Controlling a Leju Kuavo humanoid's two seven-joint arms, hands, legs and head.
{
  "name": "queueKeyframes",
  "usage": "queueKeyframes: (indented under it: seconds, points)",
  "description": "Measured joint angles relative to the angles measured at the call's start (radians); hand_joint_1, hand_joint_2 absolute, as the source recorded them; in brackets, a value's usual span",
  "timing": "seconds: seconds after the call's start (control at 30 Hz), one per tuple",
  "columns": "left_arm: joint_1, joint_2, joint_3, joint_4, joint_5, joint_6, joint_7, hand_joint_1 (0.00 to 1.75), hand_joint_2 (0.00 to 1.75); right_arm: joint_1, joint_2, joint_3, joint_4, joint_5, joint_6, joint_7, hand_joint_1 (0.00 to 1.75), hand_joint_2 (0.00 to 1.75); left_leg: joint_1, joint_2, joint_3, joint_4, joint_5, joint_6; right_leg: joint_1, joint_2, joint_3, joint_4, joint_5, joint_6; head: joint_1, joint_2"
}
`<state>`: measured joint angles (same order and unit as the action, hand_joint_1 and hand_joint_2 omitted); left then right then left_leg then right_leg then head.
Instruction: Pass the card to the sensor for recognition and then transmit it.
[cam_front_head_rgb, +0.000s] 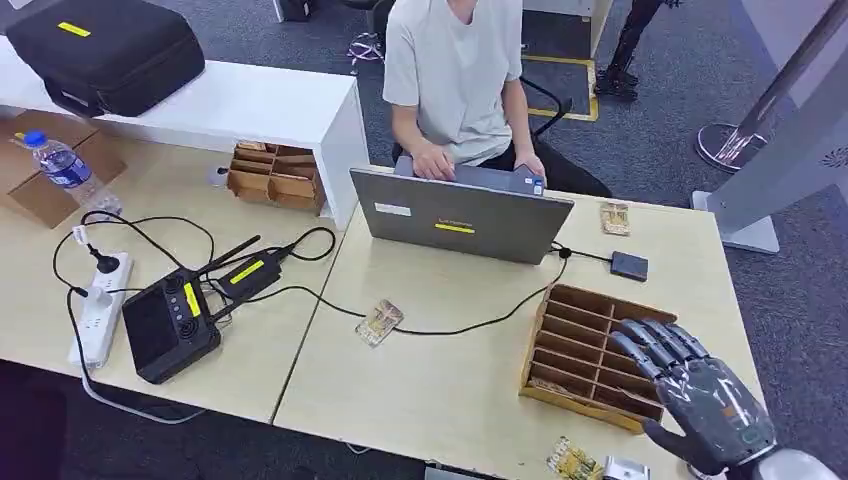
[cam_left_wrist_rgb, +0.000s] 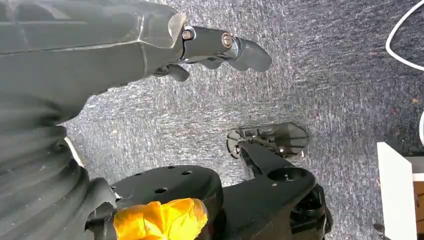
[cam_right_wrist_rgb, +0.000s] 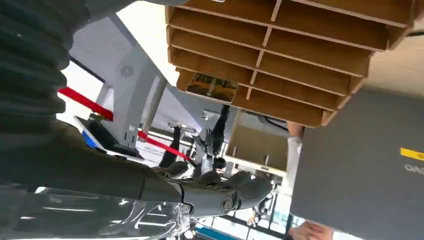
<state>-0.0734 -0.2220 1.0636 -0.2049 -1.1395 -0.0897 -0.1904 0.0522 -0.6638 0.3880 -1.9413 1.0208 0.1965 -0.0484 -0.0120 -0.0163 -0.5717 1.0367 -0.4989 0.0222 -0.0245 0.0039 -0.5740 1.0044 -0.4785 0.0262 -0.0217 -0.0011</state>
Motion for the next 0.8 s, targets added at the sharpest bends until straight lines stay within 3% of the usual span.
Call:
queueKeyframes:
  seconds: [0.8]
  points:
    - [-0.001,0.0,0.002,0.0,-0.002,-0.008,0.0,0.0,1.75,-0.045,0.055,0.079,0.144,-0.029,-0.004,0.017,0.0,1.75,0.0,0.0,0.0,0.0,0.0,0.0,0.0,0.0,0.0,0.0,0.0,0.0,0.0,0.0]
